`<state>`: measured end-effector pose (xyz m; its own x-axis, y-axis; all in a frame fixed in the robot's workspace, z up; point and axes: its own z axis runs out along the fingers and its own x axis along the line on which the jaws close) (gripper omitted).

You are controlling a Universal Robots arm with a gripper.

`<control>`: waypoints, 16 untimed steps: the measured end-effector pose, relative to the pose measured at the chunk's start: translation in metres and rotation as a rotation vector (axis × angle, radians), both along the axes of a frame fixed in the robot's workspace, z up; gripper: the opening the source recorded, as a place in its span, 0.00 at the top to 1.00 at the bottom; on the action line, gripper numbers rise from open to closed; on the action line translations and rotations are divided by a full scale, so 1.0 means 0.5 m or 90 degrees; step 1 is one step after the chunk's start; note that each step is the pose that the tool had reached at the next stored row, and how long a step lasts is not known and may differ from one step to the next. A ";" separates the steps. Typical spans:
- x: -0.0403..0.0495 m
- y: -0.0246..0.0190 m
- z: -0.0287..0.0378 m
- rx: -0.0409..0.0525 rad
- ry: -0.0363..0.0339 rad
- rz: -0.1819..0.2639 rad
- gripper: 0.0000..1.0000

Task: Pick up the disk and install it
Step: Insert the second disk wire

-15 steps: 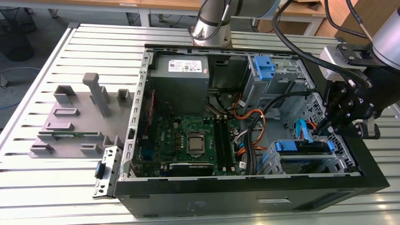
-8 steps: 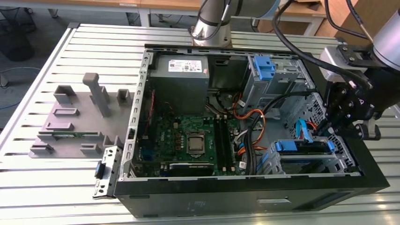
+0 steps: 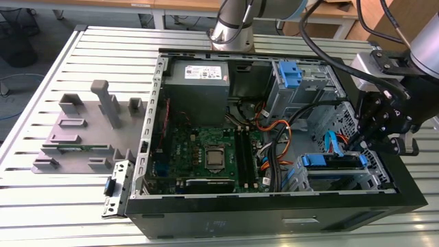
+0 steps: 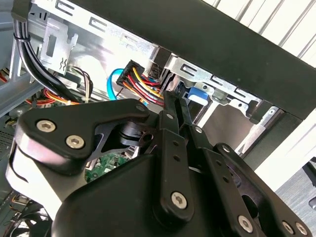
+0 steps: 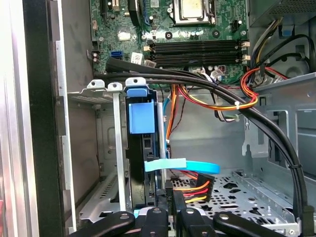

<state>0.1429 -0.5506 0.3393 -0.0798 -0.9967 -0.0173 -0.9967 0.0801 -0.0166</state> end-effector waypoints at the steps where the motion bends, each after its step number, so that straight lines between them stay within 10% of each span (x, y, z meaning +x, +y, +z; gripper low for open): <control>1: 0.000 -0.0009 0.000 0.0001 0.0000 0.000 0.84; 16: -0.008 -0.0094 0.000 0.0001 -0.0013 0.002 0.84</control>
